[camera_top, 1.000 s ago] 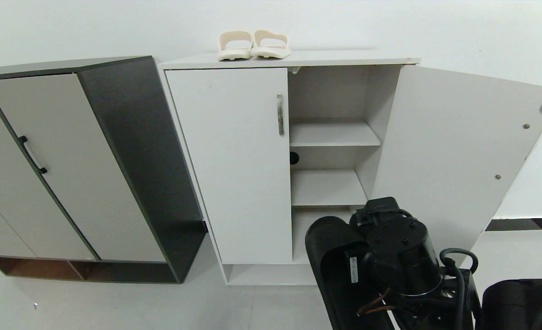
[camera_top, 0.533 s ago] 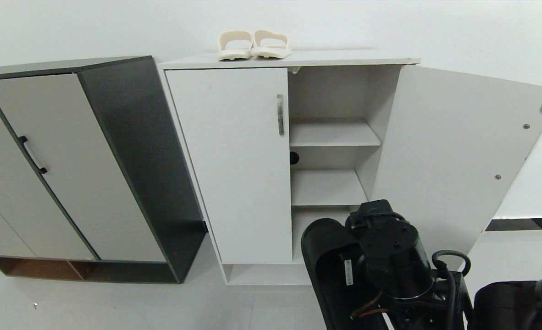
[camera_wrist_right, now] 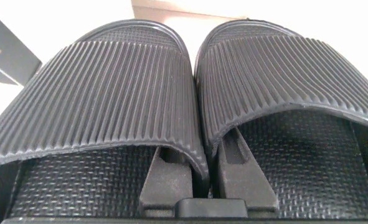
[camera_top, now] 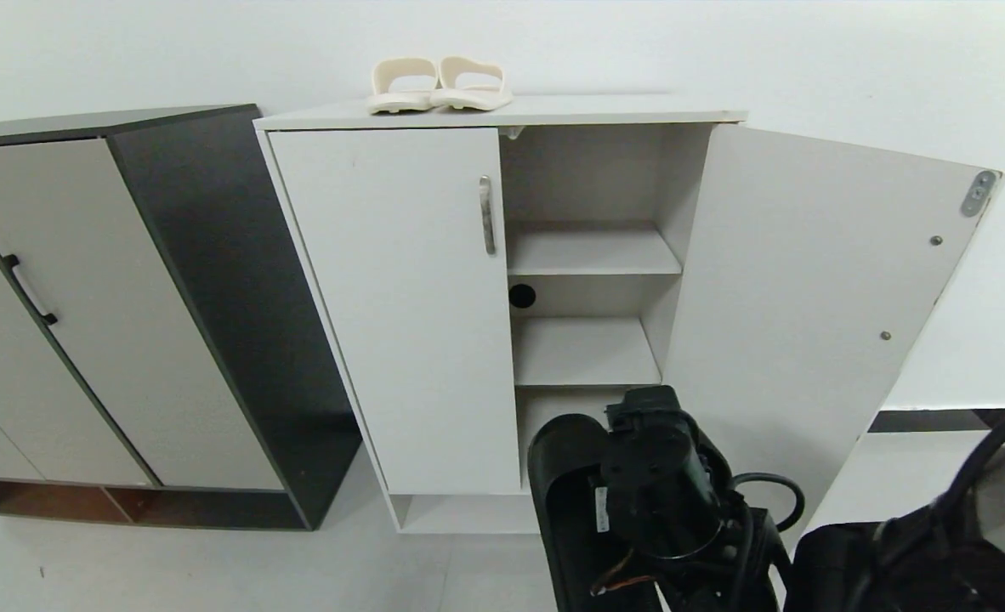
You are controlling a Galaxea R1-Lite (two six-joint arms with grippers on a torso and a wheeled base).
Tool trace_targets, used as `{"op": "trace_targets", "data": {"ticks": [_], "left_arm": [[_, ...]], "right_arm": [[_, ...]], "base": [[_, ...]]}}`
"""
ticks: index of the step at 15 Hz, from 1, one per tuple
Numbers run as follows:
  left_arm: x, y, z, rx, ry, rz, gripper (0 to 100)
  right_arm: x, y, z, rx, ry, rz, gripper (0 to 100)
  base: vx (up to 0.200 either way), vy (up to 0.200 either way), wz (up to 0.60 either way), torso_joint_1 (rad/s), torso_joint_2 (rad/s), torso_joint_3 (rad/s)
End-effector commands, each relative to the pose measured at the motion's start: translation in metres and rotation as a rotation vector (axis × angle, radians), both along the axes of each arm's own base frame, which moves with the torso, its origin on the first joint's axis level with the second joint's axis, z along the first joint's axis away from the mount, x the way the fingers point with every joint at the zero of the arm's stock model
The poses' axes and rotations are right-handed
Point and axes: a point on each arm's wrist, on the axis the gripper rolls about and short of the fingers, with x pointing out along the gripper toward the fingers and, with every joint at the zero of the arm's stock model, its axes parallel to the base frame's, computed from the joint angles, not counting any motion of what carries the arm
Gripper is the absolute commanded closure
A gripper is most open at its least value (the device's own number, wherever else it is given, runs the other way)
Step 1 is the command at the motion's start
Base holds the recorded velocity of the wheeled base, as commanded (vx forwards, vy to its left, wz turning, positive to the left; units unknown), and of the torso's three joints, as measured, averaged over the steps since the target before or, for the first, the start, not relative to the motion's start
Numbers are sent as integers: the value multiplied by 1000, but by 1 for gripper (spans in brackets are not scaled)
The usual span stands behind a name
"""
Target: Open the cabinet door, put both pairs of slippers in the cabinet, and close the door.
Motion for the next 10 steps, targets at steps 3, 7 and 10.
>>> {"op": "trace_targets", "data": {"ticks": [3,7,10], "left_arm": [[0,0,0,0,1,2,100],[0,0,0,0,1,2,100],[0,0,0,0,1,2,100]], "right_arm": [[28,9,-19,-14,16,-50,100],[37,15,-28,-22,22,-59,100],[40,17,-40,-45,39,-61,100]], "base": [[0,0,0,0,0,0],[0,0,0,0,0,0],[0,0,0,0,0,0]]}}
